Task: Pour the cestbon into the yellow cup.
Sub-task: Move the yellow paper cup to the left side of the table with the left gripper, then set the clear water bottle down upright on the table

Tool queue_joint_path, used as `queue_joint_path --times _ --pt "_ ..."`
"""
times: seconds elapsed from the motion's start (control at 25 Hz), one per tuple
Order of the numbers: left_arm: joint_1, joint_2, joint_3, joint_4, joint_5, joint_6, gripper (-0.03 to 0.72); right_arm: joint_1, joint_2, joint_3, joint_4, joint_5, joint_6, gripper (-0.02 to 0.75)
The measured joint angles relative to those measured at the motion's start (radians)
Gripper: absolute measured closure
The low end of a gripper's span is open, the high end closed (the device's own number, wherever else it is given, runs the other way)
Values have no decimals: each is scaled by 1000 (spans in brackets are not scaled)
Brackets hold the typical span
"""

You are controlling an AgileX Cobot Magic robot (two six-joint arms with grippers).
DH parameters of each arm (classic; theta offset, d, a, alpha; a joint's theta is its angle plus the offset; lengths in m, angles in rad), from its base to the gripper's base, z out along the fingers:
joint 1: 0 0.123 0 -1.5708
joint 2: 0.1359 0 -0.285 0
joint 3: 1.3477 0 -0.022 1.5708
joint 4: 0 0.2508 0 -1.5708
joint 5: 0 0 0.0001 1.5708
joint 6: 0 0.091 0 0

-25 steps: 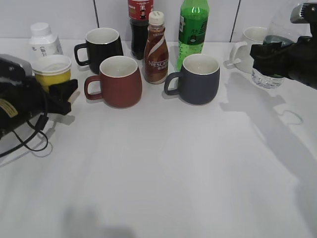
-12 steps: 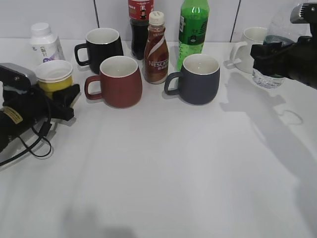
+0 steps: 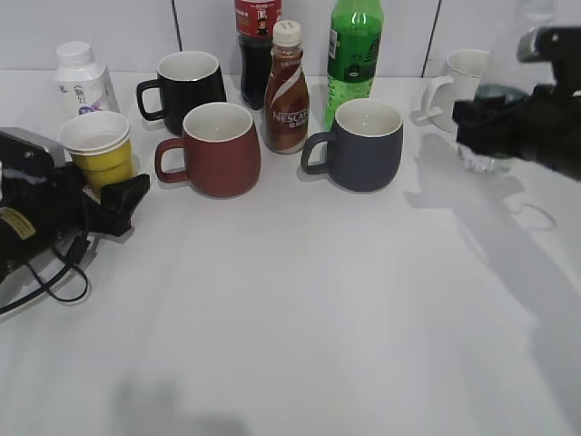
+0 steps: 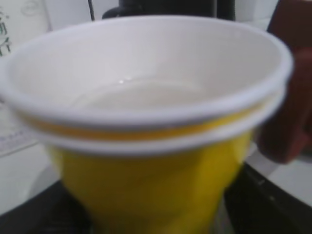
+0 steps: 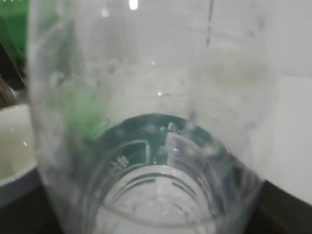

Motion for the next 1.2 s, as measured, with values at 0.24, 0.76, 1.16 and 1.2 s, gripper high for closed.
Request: queue_joint_path --times 0.24,0.76,1.16,1.2 --pt "0 -64 70 -33 14 0 89 0 108 0 0 -87 -9 279" --pt "0 -195 187 -38 17 0 90 0 292 0 1 -349 -113 279" --pt "0 -378 275 -32 28 -87 94 0 269 8 2 -295 -44 108" --pt "0 -399 278 -30 48 -118 94 0 260 13 5 -276 -41 107"
